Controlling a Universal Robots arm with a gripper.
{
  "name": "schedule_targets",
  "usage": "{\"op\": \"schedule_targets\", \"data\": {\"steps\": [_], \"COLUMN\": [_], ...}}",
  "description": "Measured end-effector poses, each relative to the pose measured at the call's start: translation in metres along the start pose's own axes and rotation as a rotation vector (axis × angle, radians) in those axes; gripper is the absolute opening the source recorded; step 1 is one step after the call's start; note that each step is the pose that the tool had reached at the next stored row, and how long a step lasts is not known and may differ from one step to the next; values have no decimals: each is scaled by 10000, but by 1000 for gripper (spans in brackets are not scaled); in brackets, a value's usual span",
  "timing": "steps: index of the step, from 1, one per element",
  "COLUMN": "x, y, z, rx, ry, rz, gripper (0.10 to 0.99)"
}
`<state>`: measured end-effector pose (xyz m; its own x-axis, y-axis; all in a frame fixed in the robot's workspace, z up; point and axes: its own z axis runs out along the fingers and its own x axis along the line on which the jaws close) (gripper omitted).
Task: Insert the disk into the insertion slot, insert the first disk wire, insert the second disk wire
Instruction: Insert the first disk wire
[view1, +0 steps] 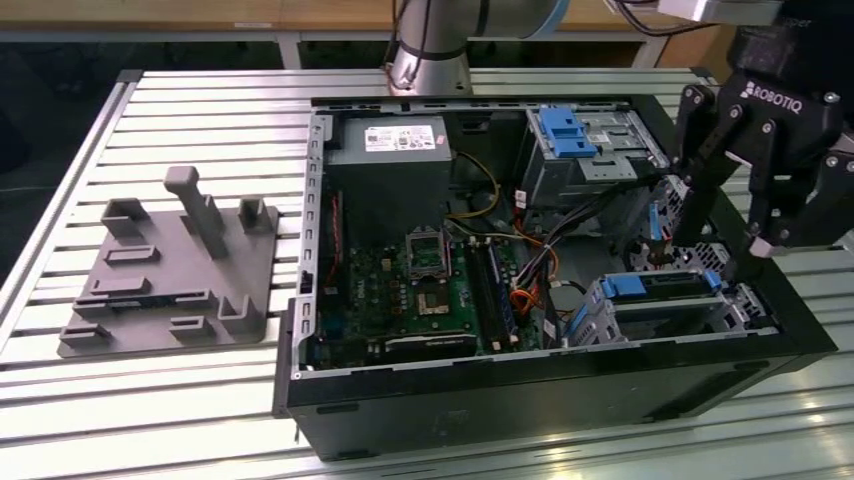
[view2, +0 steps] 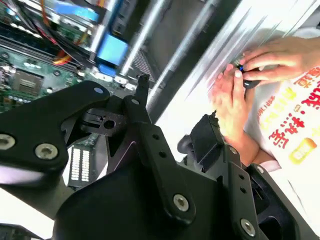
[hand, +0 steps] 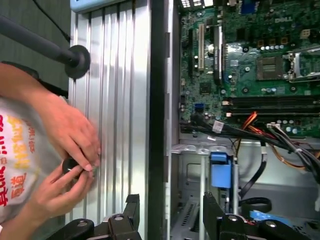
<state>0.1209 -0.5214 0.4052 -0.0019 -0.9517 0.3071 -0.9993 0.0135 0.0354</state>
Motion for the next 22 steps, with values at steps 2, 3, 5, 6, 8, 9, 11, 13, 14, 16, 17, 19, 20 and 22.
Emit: {"op": "schedule_targets", "data": {"steps": [2, 3, 5, 6, 8, 9, 11, 13, 14, 16, 17, 19, 20, 22], "x": [-83, -117, -183, -216, -277, -297, -330, -359, -375, -426, -467, -556, -603, -697], "y": [-10, -19, -43, -68, -147, -193, -284, -374, -420, -502, -531, -561, -570, -583], "z": [-18, -23, -28, -22, -5, 7, 30, 54, 67, 83, 90, 96, 96, 96], "rx": [1, 1, 1, 1, 1, 1, 1, 1, 0, 1, 0, 1, 1, 1], "ry": [0, -2, -3, -3, -3, -6, -3, -3, -4, 0, -2, -3, -3, -3], "rz": [-1, 0, 0, 0, 0, -1, 0, 0, 1, 0, 0, -1, -1, -1], "gripper": [616, 616, 616, 616, 616, 616, 616, 616, 616, 616, 616, 616, 616, 616]}}
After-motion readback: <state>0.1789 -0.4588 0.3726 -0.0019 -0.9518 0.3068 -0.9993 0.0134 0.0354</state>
